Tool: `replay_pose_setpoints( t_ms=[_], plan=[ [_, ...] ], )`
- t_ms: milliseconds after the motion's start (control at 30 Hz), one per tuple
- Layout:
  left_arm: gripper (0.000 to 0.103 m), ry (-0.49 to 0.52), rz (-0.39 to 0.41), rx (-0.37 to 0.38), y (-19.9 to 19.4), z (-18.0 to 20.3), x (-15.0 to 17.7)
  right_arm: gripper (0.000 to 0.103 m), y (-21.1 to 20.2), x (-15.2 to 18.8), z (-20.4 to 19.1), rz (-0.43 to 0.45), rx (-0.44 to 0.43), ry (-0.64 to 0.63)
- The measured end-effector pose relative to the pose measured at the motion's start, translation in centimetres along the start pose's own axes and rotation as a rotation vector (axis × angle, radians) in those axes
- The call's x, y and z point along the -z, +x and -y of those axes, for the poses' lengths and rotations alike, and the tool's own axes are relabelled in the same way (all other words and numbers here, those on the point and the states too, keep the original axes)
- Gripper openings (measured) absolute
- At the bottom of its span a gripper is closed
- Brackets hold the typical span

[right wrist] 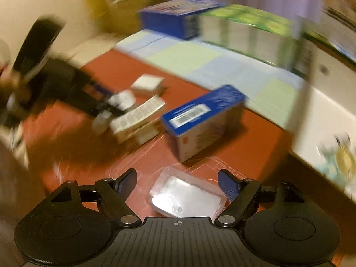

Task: Organize rigid objects
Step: 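Grasp the white plug adapter with the left tool while the right tool grasps the clear tray, then carry the plug adapter and clear tray over the storage box with both tools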

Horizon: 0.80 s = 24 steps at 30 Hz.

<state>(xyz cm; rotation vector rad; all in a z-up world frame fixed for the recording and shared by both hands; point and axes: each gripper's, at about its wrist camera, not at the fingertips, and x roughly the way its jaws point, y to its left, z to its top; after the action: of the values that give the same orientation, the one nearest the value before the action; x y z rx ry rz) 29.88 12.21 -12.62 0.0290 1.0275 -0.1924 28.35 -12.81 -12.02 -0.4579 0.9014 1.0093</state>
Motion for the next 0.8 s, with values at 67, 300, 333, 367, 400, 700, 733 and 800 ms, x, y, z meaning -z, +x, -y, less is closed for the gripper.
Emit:
replay_pose_setpoints(
  t_ms=[67, 300, 333, 367, 400, 700, 733, 800],
  plan=[
    [0.044, -0.006, 0.002, -0.004, -0.2, 0.1, 0.2, 0.077, 0.7, 0.2, -0.7, -0.032, -0.013, -0.112],
    [0.044, -0.031, 0.012, -0.025, -1.0, 0.8, 0.6, 0.077, 2.6, 0.9, -1.2, -0.134, -0.083, -0.326],
    [0.044, -0.034, 0.013, -0.029, -1.1, 0.9, 0.7, 0.077, 3.0, 0.9, -1.3, -0.136, -0.063, -0.345],
    [0.044, -0.036, 0.014, -0.032, -1.1, 0.9, 0.7, 0.077, 3.3, 1.0, -1.4, -0.136, -0.042, -0.369],
    [0.044, -0.04, 0.015, -0.035, -1.2, 1.0, 0.7, 0.077, 3.9, 1.1, -1.6, -0.14, -0.018, -0.394],
    [0.044, -0.053, 0.017, -0.054, -1.4, 1.4, 0.8, 0.075, 5.7, 0.3, -0.4, -0.179, 0.007, -0.229],
    [0.044, -0.054, 0.017, -0.055, -1.4, 1.4, 0.7, 0.069, 5.8, 0.2, -0.2, -0.189, 0.011, -0.186],
    [0.044, -0.056, 0.019, -0.058, -1.4, 1.4, 0.7, 0.057, 5.7, 0.0, 0.8, -0.198, 0.008, -0.069]
  ],
)
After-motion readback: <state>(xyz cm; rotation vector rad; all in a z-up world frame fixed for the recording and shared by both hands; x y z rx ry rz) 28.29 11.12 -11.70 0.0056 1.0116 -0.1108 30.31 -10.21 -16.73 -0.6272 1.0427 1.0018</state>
